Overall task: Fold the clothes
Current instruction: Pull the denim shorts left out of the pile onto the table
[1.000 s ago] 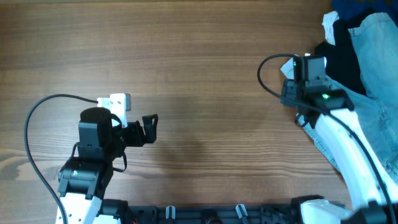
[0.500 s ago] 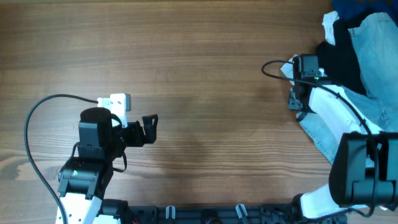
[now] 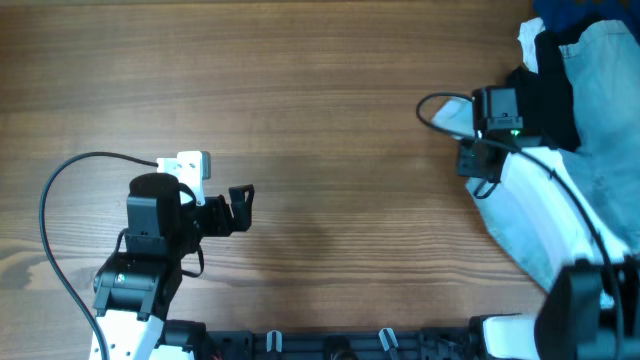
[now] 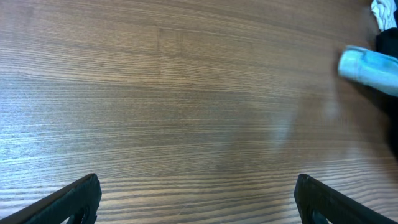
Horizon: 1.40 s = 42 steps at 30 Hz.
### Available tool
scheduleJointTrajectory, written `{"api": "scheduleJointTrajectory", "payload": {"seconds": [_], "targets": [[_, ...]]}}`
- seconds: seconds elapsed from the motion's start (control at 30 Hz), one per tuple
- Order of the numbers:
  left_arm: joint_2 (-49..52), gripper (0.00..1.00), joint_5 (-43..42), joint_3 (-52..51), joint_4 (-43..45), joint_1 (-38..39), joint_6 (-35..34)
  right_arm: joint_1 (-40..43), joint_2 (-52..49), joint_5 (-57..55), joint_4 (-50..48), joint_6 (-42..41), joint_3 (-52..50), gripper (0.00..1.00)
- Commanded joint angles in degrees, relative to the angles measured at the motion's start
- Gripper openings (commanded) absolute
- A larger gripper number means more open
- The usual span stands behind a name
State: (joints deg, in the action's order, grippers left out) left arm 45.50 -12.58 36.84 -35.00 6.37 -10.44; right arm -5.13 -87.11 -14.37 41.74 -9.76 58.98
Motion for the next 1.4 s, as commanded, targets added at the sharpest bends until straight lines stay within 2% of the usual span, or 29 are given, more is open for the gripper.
{"api": "scheduleJointTrajectory", "payload": {"seconds": [0.0,0.17,0.27,0.5,0.67,0.73,0.77,0.83,0.9,1.03,1.13,1.23,1.37], "targets": [[0.07,1.0,-1.09,1.33,0.02,0.39,-0.52,-9.25,6.01,12.07,-1.95,0.72,2.51,0.05],[0.07,1.0,-1.09,1.33,0.02,0.39,-0.52,-18.8,5.73,11.85,-6.08,0.02,2.51,0.04],[0.07,1.0,-1.09,1.33,0.02,0.39,-0.52,-22.03,4.98,10.99,-11.08,-3.65,2.51,0.04],[0.07,1.0,-1.09,1.33,0.02,0.39,-0.52,-23.21,3.69,11.8,-29.0,-17.94,2.51,0.04],[0.07,1.0,-1.09,1.33,0.07,0.39,-0.52,-23.23,1.25,19.89,-39.89,-18.97,2.51,0.05],[0.07,1.0,-1.07,1.33,0.07,0.39,-0.52,-23.32,0.2,20.04,-40.37,-18.84,2.51,0.16],[0.07,1.0,-1.07,1.33,0.09,0.39,-0.52,-23.3,-0.26,18.8,-39.32,-18.82,2.51,0.26],[0.07,1.0,-1.09,1.33,0.09,0.39,-0.52,-23.17,-0.44,14.73,-36.81,-18.47,2.49,0.33],[0.07,1.0,-1.09,1.33,0.09,0.39,-0.52,-22.75,-0.24,9.16,-33.55,-16.65,2.51,0.44],[0.07,1.0,-1.11,1.33,0.07,0.39,-0.55,-21.29,2.51,-1.97,-25.57,-13.92,2.51,0.8],[0.04,1.0,-1.14,1.33,0.07,0.39,-0.55,-18.97,6.54,-10.45,-17.29,-13.2,2.51,0.99],[0.07,1.0,-1.11,1.33,0.04,0.39,-0.55,-16.0,9.9,-13.31,-9.92,-12.74,2.51,1.0],[0.07,1.0,-1.31,1.33,1.75,0.39,-0.57,-11.5,13.31,-6.97,-1.68,-11.96,2.51,1.0]]}}
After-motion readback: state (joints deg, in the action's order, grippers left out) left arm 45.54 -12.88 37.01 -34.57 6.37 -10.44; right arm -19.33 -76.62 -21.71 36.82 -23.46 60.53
